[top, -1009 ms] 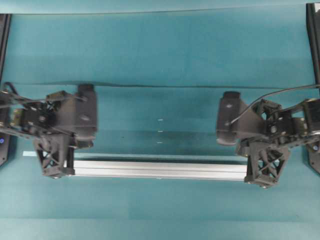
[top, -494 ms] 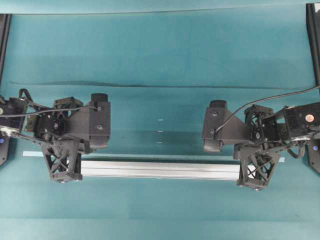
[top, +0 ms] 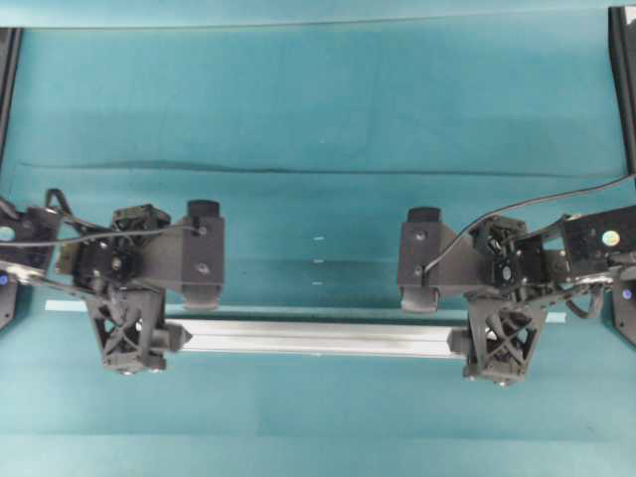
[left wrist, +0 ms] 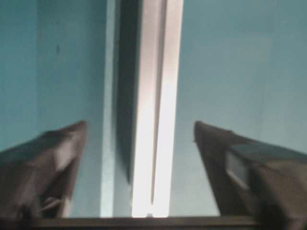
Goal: Lift the metal rail with both hands and move it towards you.
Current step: 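Lower both open grippers over the rail and close them on it, then lift the rail with both grippers off the table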
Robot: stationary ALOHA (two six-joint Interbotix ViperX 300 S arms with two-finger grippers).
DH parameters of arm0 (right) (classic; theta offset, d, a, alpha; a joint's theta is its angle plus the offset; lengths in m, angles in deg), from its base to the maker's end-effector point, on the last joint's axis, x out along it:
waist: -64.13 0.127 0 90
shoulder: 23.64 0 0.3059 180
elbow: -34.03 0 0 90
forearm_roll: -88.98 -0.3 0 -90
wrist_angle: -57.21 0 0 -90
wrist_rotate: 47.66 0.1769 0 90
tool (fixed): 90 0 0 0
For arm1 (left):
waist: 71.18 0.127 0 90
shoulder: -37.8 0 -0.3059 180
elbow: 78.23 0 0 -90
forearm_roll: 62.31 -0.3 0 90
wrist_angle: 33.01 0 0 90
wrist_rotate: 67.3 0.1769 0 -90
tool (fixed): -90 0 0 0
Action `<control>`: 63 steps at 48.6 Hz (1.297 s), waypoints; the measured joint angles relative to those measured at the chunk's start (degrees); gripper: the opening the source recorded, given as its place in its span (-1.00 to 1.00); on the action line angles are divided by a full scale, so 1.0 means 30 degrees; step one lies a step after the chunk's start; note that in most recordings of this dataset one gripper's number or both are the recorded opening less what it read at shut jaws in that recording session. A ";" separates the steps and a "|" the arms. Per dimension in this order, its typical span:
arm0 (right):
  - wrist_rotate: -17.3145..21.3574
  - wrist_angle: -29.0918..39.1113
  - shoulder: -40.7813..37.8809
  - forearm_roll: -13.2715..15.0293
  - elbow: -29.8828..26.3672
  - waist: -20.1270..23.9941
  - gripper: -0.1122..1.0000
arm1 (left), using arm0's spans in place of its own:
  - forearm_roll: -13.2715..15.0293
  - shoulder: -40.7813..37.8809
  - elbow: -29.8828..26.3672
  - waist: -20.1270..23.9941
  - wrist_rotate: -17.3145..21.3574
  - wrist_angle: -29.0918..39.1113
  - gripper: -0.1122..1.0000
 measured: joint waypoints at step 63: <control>0.0205 -0.3691 -0.1758 0.0000 0.1963 0.0674 0.99 | 0.0029 -0.2725 0.2168 -0.0703 -0.0996 -0.4014 0.94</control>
